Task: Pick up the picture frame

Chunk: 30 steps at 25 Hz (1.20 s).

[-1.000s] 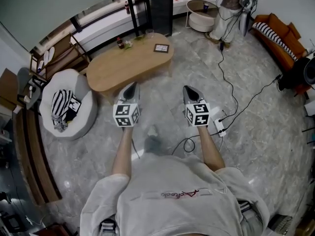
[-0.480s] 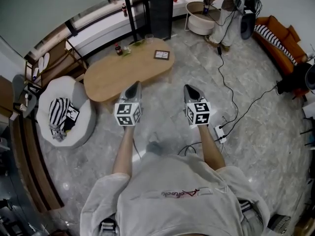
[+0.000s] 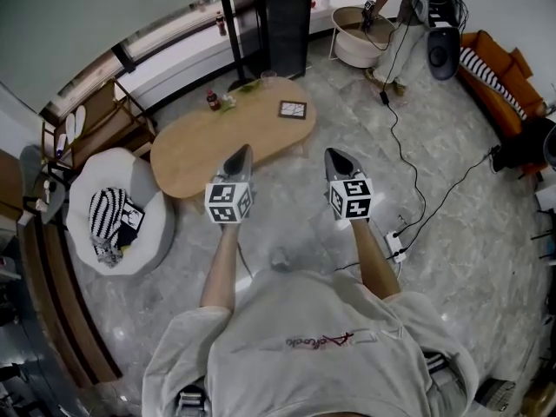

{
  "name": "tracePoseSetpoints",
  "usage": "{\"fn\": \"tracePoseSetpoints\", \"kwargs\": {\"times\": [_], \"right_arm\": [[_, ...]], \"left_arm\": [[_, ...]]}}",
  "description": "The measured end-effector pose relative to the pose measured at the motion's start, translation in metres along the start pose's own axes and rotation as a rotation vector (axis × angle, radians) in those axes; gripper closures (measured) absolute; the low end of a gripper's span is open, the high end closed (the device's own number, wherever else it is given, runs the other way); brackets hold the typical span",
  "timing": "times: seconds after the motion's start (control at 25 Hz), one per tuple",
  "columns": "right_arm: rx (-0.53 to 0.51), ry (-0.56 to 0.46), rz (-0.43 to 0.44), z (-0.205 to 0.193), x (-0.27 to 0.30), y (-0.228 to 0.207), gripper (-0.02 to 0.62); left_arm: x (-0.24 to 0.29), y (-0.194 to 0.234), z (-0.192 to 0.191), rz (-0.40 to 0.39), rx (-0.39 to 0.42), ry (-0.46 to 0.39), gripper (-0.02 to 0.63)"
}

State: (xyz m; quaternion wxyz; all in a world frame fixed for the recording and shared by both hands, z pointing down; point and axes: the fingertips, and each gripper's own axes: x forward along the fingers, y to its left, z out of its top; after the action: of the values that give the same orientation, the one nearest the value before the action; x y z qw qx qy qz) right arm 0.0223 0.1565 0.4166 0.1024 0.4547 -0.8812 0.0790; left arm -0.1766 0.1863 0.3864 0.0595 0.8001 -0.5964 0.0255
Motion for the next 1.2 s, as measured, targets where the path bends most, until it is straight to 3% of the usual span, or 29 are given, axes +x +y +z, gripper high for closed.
{"fn": "tracePoseSetpoints", "kwargs": {"times": [0.52, 1.2], "right_arm": [[0.025, -0.023, -0.080, 0.022, 0.091, -0.012, 0.591], [0.077, -0.019, -0.179, -0.001, 0.080, -0.055, 0.591]], "left_arm": [[0.080, 0.071, 0.009, -0.081, 0.013, 0.006, 0.604], [0.125, 0.048, -0.004, -0.162, 0.032, 0.032, 0.604]]}}
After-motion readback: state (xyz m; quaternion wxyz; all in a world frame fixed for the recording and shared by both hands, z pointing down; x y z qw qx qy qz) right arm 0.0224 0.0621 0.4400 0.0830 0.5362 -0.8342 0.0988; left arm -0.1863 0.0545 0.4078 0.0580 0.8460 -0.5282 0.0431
